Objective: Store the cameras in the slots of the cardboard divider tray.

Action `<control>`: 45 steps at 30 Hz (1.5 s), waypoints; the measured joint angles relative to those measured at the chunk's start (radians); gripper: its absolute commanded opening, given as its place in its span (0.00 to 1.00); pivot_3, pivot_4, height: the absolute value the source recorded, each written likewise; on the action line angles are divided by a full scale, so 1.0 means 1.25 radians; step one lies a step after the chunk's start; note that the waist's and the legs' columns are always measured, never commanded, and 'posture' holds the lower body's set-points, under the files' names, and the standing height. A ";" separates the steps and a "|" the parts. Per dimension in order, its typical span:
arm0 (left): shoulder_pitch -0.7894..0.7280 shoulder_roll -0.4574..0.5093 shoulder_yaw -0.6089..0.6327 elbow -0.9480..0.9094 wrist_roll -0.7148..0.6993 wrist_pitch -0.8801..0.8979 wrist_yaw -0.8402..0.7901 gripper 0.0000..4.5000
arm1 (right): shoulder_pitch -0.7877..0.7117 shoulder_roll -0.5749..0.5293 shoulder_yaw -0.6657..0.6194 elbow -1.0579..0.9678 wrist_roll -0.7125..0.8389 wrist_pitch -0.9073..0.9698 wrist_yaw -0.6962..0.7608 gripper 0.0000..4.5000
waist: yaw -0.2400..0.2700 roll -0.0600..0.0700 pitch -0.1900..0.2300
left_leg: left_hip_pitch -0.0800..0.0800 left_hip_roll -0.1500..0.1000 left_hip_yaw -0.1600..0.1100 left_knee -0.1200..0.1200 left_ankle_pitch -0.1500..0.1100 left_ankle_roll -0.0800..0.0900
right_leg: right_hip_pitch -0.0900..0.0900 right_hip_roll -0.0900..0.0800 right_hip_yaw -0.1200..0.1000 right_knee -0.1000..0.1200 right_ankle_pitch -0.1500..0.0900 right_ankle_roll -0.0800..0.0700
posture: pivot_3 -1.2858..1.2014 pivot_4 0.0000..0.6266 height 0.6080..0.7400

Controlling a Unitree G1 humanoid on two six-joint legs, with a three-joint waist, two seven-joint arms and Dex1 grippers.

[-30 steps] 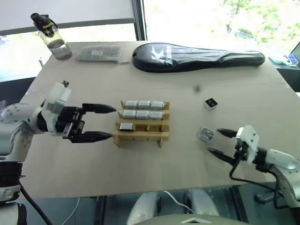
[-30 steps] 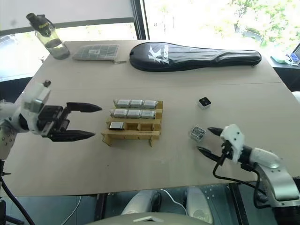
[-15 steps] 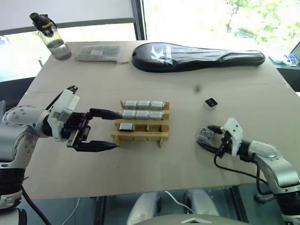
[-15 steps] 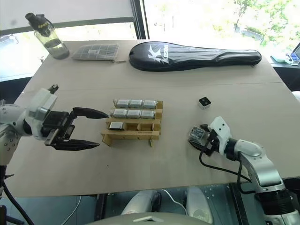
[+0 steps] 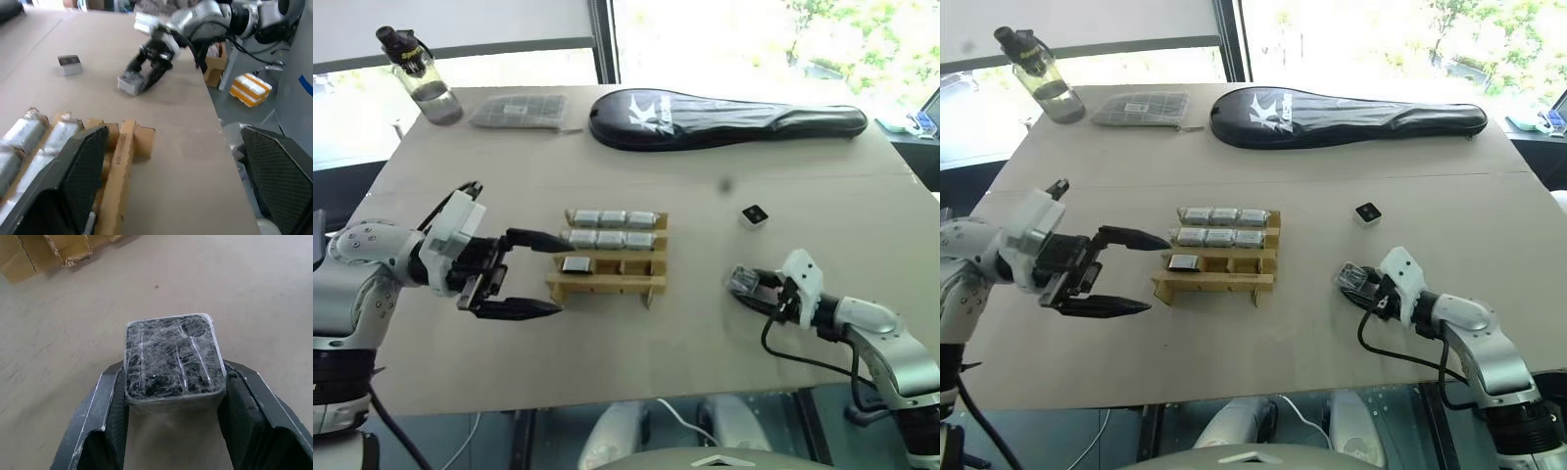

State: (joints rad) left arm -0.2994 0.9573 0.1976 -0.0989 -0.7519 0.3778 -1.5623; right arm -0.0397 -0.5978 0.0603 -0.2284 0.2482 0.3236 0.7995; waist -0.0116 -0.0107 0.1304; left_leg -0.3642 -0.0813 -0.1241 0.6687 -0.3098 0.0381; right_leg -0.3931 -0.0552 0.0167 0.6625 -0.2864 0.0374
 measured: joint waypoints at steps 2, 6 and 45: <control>-0.039 -0.037 0.000 0.001 -0.014 0.026 0.048 1.00 | -0.037 -0.005 0.027 -0.002 -0.059 -0.044 -0.014 0.44 | -0.002 0.000 0.000 | 0.000 0.000 0.000 0.000 0.000 0.000 | 0.000 0.000 0.000 0.000 0.000 0.000 | 0.52 0.24 1.00; -0.107 -0.120 -0.003 -0.009 -0.034 0.082 0.167 1.00 | -0.144 -0.008 0.084 -0.009 -0.175 -0.170 -0.037 0.44 | -0.006 0.000 0.000 | 0.000 0.000 0.000 0.000 0.000 0.000 | -0.001 0.000 0.000 0.001 0.000 0.000 | 0.52 0.24 1.00; -0.240 -0.194 -0.136 0.089 0.019 0.268 0.204 0.16 | -0.422 0.124 0.281 0.032 -0.532 -0.547 -0.115 0.44 | -0.024 -0.001 0.000 | -0.001 -0.001 -0.001 0.001 0.000 0.000 | -0.002 0.000 0.000 0.001 0.000 0.000 | 0.52 0.24 1.00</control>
State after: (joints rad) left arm -0.5998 0.7146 0.0279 0.0119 -0.7282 0.7123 -1.3077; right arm -0.5666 -0.4427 0.4121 -0.1878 -0.4171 -0.3598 0.6561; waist -0.0419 -0.0121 0.1298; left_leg -0.3650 -0.0827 -0.1249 0.6697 -0.3094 0.0375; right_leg -0.3960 -0.0546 0.0168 0.6634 -0.2863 0.0376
